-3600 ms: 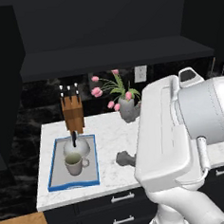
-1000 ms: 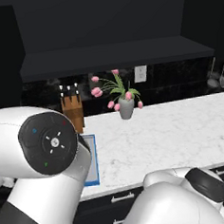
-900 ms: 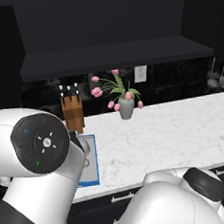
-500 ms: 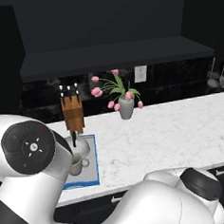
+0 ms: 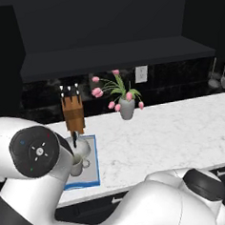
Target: Pick the kettle from the counter and place it on the tray. Then pick the mug from the cabinet and place it on the tray. Then close the cabinet doors.
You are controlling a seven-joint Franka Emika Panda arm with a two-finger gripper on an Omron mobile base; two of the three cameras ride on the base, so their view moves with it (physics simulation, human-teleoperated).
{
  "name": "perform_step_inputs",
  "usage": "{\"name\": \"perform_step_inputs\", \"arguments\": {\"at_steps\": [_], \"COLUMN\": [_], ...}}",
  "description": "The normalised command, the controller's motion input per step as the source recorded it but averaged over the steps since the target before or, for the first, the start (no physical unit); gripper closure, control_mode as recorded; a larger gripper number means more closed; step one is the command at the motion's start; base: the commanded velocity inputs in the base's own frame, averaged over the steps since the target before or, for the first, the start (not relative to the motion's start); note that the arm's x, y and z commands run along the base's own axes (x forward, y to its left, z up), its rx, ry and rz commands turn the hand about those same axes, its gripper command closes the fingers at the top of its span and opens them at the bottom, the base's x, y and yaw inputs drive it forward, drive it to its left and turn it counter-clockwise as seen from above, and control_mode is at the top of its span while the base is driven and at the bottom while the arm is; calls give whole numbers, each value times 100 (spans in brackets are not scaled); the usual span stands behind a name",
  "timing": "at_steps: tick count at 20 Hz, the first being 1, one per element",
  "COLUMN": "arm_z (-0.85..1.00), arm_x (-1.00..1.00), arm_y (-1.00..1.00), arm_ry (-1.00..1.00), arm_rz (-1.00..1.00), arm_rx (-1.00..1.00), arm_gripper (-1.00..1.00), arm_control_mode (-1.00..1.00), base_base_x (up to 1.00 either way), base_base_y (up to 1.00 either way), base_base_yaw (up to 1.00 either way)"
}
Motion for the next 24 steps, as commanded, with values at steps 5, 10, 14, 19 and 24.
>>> {"name": "perform_step_inputs", "arguments": {"at_steps": [5, 10, 14, 19, 24], "arm_z": [1, 5, 8, 7, 1], "arm_x": [24, 26, 22, 24, 34], "arm_y": [-29, -57, -68, -76, -78], "arm_ry": [0, 0, 0, 2, 2], "arm_rz": [-7, -24, -28, -29, -26], "arm_rx": [3, 0, 0, 0, 0], "arm_gripper": [-100, -100, -100, -100, -100], "arm_control_mode": [-100, -100, -100, -100, -100], "base_base_x": [0, 0, 0, 0, 0], "base_base_y": [0, 0, 0, 0, 0], "base_base_yaw": [0, 0, 0, 0, 0]}}
